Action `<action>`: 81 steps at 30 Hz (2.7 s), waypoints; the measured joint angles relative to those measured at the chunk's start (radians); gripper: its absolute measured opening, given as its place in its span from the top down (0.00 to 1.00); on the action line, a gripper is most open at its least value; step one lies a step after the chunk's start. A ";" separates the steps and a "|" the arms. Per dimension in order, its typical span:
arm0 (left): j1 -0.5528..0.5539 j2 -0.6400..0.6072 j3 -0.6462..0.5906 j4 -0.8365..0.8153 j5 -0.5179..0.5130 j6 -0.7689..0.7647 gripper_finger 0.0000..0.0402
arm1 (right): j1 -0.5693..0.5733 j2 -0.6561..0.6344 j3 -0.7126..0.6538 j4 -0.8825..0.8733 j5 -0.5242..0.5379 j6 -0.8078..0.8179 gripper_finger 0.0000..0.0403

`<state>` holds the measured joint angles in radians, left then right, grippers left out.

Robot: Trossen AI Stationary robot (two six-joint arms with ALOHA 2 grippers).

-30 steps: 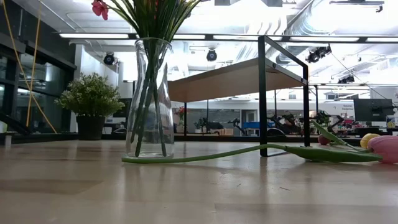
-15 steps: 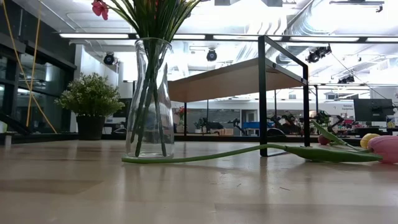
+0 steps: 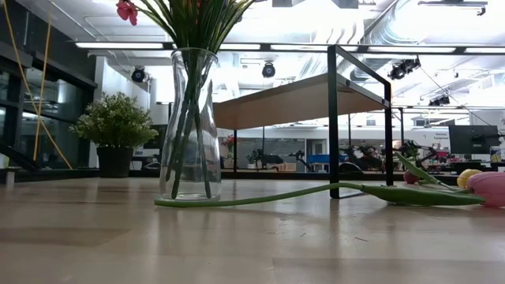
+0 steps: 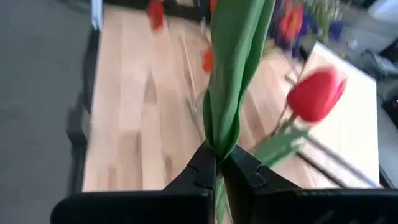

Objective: Pick and place flowers into a vace then onto a shelf
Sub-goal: Put the orange tulip into the right transparent vase, then put the yellow tulip into the right transparent vase

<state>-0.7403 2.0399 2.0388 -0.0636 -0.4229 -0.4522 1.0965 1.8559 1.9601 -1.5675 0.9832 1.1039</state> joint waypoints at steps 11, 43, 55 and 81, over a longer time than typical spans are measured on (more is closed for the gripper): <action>0.000 0.000 0.000 0.000 0.000 -0.002 0.47 | -0.032 -0.103 -0.213 0.177 -0.027 0.019 0.98; 0.001 0.000 0.000 0.001 -0.008 -0.002 0.47 | -0.030 -0.259 -0.570 0.547 -0.105 0.041 0.93; 0.001 0.000 0.000 0.001 -0.008 -0.002 0.47 | -0.029 -0.259 -0.570 0.546 -0.131 0.041 0.87; 0.001 0.000 0.000 0.001 -0.007 0.000 0.47 | -0.029 -0.292 -0.569 0.511 -0.403 0.129 0.64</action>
<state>-0.7392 2.0399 2.0388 -0.0624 -0.4301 -0.4519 1.0672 1.5640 1.3914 -1.0568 0.5804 1.2330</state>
